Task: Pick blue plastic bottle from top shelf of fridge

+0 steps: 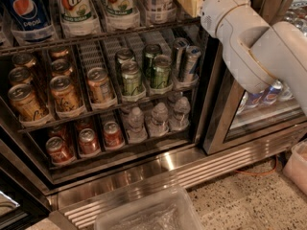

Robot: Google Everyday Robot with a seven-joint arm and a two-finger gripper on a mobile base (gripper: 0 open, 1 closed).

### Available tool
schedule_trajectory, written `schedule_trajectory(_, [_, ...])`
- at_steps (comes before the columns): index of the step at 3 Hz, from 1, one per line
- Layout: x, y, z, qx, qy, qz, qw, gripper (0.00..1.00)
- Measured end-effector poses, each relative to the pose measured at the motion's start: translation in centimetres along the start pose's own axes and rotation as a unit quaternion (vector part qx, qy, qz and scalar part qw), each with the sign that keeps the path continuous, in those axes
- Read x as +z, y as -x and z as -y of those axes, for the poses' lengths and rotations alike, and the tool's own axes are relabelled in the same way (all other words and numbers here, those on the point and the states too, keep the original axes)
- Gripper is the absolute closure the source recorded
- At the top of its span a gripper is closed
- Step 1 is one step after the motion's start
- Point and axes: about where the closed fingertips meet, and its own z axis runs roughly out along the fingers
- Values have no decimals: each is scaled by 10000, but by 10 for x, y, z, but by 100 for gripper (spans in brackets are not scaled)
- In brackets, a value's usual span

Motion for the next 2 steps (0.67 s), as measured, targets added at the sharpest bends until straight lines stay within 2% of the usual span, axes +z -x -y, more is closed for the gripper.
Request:
schedule_trajectory(1, [2,-1,0,-14,2,-4,10000,50])
schedule_trajectory(2, [6,-1,3,-63,32,19,10000,73])
